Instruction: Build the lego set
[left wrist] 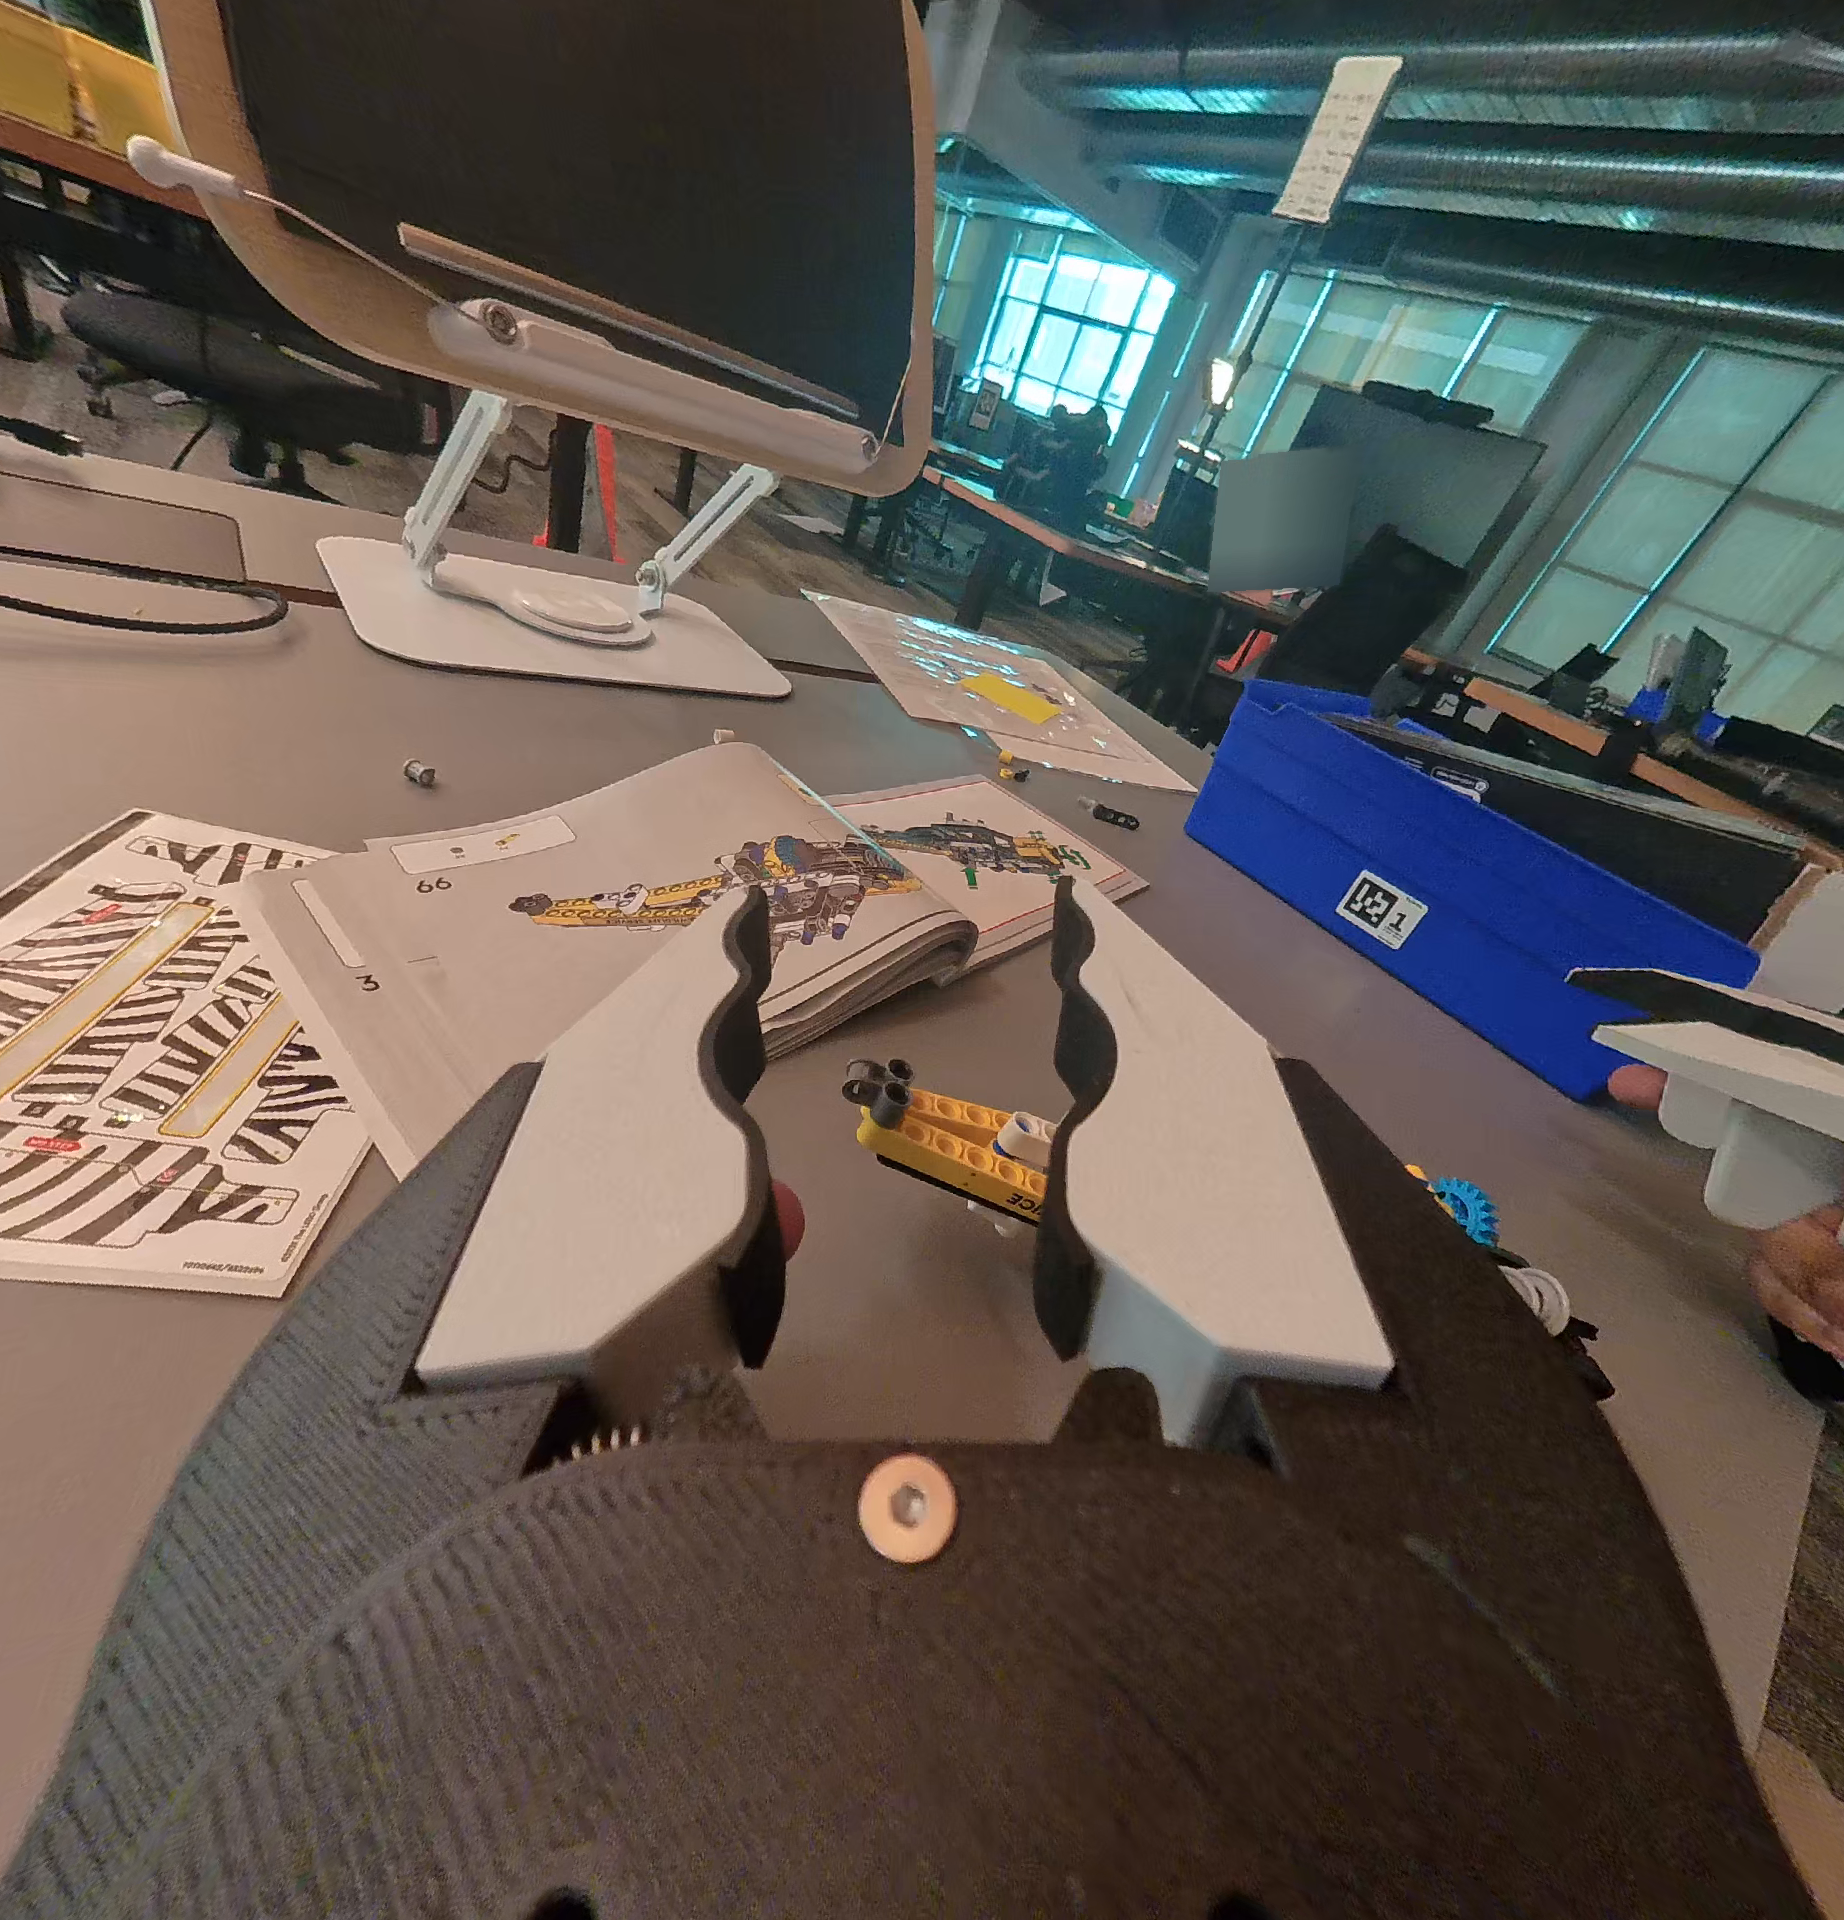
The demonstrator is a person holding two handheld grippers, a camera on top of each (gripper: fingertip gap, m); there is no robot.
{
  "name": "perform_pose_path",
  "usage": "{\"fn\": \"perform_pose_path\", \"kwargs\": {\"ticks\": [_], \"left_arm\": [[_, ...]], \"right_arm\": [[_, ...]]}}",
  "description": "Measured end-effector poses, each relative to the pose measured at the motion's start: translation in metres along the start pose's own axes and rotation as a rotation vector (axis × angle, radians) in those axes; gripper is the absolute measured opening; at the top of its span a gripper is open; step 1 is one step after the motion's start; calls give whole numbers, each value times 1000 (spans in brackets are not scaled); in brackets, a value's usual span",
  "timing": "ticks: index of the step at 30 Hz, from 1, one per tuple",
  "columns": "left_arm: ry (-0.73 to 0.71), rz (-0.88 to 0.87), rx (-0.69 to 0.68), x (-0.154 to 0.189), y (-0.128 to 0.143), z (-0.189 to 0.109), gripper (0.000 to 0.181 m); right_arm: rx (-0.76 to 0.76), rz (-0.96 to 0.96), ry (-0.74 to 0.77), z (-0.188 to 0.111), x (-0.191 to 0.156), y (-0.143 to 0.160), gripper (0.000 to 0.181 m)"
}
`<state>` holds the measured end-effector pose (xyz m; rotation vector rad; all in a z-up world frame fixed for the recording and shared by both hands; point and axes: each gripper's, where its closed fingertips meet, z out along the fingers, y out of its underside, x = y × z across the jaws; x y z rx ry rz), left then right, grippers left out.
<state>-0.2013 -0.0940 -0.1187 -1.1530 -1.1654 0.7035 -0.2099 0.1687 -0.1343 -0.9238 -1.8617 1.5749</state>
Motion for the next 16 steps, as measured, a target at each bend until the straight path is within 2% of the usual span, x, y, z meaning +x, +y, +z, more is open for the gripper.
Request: {"fn": "perform_pose_path", "kwargs": {"ticks": [16], "left_arm": [[1, -15, -4, -2, 1, 0, 51]], "right_arm": [[-25, -70, -3, 2, -8, 3, 46]]}}
